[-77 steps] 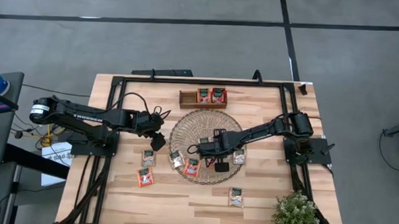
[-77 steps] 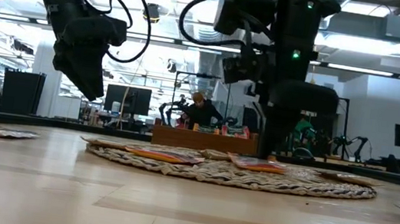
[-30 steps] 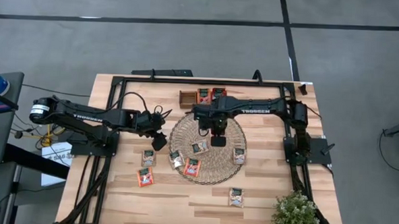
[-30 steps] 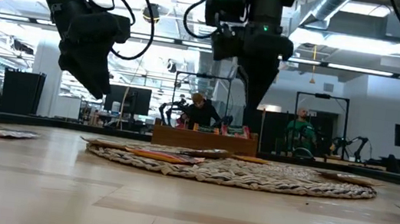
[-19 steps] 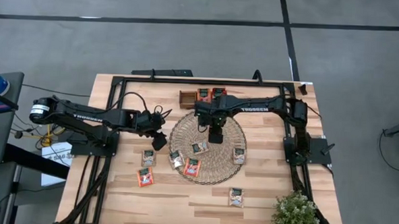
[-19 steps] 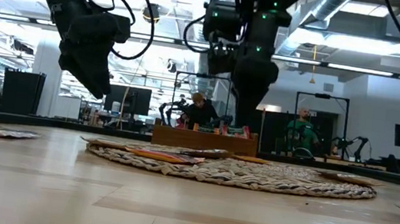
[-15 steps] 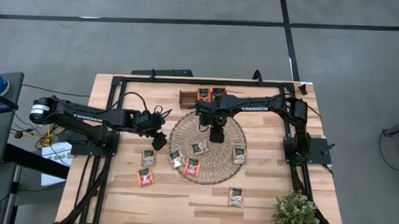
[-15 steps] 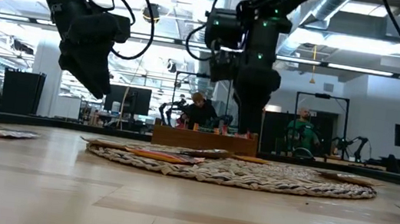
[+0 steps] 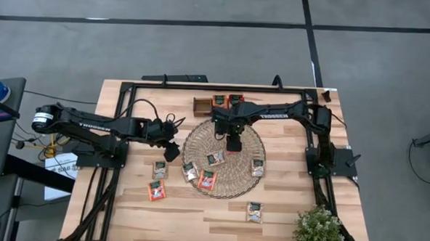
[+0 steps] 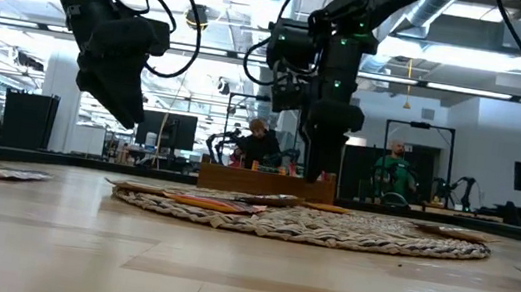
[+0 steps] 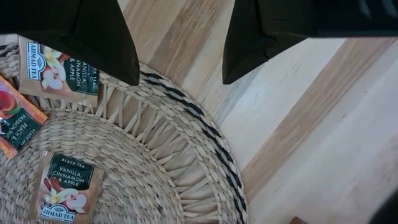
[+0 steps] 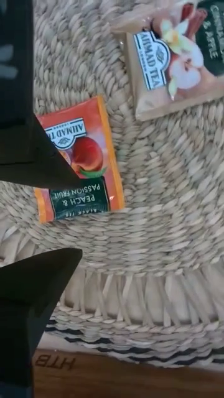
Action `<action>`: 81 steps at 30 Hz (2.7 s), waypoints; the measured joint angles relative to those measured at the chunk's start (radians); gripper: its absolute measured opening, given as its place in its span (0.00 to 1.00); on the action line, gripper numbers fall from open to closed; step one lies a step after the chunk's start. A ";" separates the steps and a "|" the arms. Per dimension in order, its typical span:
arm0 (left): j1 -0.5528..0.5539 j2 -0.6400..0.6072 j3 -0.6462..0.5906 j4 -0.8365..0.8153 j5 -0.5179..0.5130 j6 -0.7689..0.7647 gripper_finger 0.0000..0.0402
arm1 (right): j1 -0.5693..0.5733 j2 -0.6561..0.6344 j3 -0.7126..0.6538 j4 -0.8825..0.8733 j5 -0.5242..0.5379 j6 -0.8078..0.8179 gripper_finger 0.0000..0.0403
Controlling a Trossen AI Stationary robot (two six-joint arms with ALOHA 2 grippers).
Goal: Pick & Place Tea
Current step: Put the orange tea bag into the middle section of the wooden organizer
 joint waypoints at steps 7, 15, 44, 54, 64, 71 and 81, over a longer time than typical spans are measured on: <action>0.000 0.000 0.000 0.000 -0.001 -0.016 0.55 | -0.001 0.000 -0.045 0.029 -0.001 -0.044 0.37; 0.000 0.000 0.000 0.000 -0.004 -0.016 0.55 | -0.001 0.000 -0.123 0.105 -0.002 -0.066 0.37; 0.000 0.000 0.000 0.008 -0.010 -0.029 0.55 | 0.003 0.009 -0.089 0.062 0.071 -0.024 0.00; 0.000 0.000 0.000 0.020 -0.010 -0.029 0.55 | 0.008 0.005 0.098 -0.113 0.196 -0.033 0.00; 0.000 0.000 0.000 0.042 -0.028 -0.017 0.55 | -0.017 0.001 0.195 0.133 0.530 -0.200 0.00; 0.000 0.000 0.000 0.042 -0.031 -0.015 0.55 | -0.078 0.001 0.149 0.309 0.592 -0.303 0.00; 0.000 0.000 0.000 0.042 -0.076 -0.013 0.55 | -0.115 0.001 0.147 0.417 0.589 -0.329 0.00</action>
